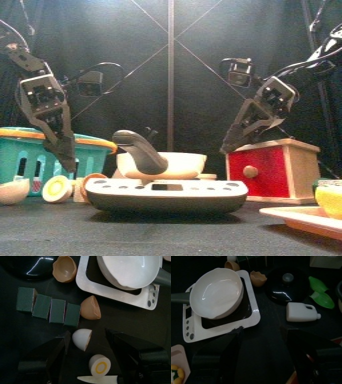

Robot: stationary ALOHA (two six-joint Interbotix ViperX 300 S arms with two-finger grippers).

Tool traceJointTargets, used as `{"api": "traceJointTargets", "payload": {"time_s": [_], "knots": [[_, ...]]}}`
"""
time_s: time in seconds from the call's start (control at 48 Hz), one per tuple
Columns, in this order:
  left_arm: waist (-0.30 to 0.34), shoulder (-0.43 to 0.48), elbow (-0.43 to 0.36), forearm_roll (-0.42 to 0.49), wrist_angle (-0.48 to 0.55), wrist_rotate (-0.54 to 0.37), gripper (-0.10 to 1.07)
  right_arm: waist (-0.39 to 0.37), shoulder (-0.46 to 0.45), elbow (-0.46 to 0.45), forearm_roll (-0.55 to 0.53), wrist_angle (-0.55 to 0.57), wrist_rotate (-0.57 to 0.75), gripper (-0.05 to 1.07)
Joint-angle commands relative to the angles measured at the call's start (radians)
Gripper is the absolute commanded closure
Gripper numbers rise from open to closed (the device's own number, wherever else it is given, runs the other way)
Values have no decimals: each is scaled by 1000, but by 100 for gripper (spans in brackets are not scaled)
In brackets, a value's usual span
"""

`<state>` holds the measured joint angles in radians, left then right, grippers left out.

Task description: Grab starfruit top

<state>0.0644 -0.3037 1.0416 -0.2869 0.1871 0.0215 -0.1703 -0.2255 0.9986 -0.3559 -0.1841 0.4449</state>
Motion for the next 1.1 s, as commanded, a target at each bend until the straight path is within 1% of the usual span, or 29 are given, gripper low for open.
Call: {"api": "traceJointTargets", "payload": {"time_s": [0.0, 0.167, 0.292, 0.417, 0.438, 0.521, 0.604, 0.646, 0.75, 0.833, 0.854, 0.896, 1.0, 1.083], "knots": [[-5, -2, -20, -2, -8, 0, 5, -2, -9, -9, 5, -3, 3, 11], [-17, -6, -29, 2, -40, 3, 5, 6, -18, -15, 18, 14, 18, 10], [-34, -15, -37, 15, -94, 5, 6, 40, -58, -44, 92, 109, 18, 10], [-57, -26, -37, 51, -179, 5, 5, 92, -109, -94, 229, 291, 17, 10], [-60, -28, -35, 57, -193, 5, 6, 109, -120, -104, 264, 339, 15, 11], [-75, -29, -32, 81, -258, 5, 5, 149, -147, -133, 345, 442, 17, 10], [-91, -28, -29, 115, -327, 5, 5, 186, -166, -155, 434, 531, 18, 11], [-101, -28, -28, 144, -374, 5, 5, 210, -173, -163, 502, 574, 20, 10], [-114, -28, -20, 202, -463, 5, 5, 255, -181, -166, 643, 644, 48, 10], [-114, -29, -15, 238, -525, 3, 5, 288, -181, -164, 744, 678, 109, 10], [-114, -28, -17, 241, -537, 3, 5, 304, -179, -163, 772, 690, 141, 10], [-109, -29, -17, 250, -555, 5, 5, 324, -176, -160, 790, 709, 187, 11], [-107, -34, -21, 265, -595, 5, 5, 379, -178, -167, 795, 776, 336, 11], [-104, -48, -25, 278, -607, 5, 5, 433, -176, -183, 765, 839, 499, 10]]}}
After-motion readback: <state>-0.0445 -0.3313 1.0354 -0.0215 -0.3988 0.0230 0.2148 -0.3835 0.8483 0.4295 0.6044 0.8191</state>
